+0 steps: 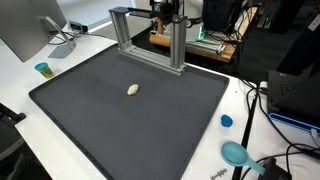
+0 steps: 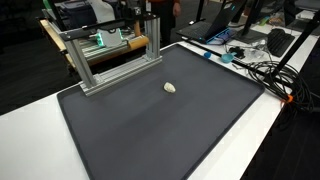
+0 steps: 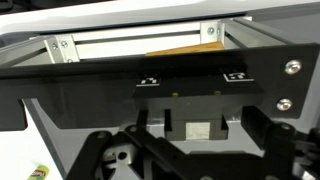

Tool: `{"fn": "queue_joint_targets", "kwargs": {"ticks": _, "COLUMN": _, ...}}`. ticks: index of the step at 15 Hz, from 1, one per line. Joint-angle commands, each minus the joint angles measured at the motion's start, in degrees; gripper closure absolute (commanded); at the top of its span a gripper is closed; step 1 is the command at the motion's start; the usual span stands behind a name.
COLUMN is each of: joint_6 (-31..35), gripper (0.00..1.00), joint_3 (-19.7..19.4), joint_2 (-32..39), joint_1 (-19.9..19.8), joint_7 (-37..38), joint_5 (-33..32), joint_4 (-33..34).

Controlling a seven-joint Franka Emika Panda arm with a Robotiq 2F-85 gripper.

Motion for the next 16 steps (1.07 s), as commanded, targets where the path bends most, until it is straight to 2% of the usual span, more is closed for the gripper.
{"fn": "queue_joint_targets", "kwargs": {"ticks": 1, "joint_6": -1.9, "gripper": 0.11, "joint_3": -0.77, "joint_2": -0.04, "joint_1": 1.31, "joint_7": -2.27, "joint_5": -0.57, "joint_4": -0.13}}
{"fn": "queue_joint_targets", "kwargs": {"ticks": 2, "joint_6": -2.3, "gripper": 0.14, "joint_3": -0.55, "joint_2": -0.17, "joint_1": 1.18, "joint_7": -2.15, "joint_5": -0.87, "joint_4": -0.01}}
{"fn": "queue_joint_targets", "kwargs": {"ticks": 3, "joint_6": -2.71, "gripper": 0.31, "joint_3": -0.42, "joint_2": -0.43, "joint_1": 1.09, "joint_7": -1.91, "joint_5": -0.99, "joint_4": 0.1}}
{"fn": "queue_joint_targets", "kwargs": {"ticks": 7, "joint_6": -3.29, "gripper": 0.62, "joint_3": -0.42, "joint_2": -0.6, "joint_1": 0.95, "joint_7": -1.39, "joint_5": -1.09, "joint_4": 0.36}}
{"fn": "queue_joint_targets", "kwargs": {"ticks": 8, "joint_6": -3.48, "gripper": 0.66, "joint_3": -0.39, "joint_2": -0.55, "joint_1": 0.85, "joint_7": -1.27, "joint_5": -1.24, "joint_4": 0.5}}
{"fn": "queue_joint_targets", "kwargs": {"ticks": 10, "joint_6": -3.7, "gripper": 0.67, "joint_3": -0.44, "joint_2": -0.45, "joint_1": 0.84, "joint_7": -1.2, "joint_5": -1.15, "joint_4": 0.62}}
{"fn": "queue_joint_targets", "kwargs": {"ticks": 12, "joint_6": -4.35, "gripper": 0.43, "joint_3": -0.68, "joint_2": -0.34, "joint_1": 1.07, "joint_7": -1.51, "joint_5": -0.78, "joint_4": 0.96}}
{"fn": "queue_joint_targets", "kwargs": {"ticks": 13, "joint_6": -4.6, "gripper": 0.34, "joint_3": -1.25, "joint_2": -0.34, "joint_1": 1.55, "joint_7": -2.42, "joint_5": -0.18, "joint_4": 1.16}}
{"fn": "queue_joint_targets", "kwargs": {"ticks": 16, "joint_6": -3.57, "gripper": 0.32, "joint_3": -2.39, "joint_2": -0.29, "joint_1": 1.89, "joint_7": -3.31, "joint_5": 0.55, "joint_4": 1.09}}
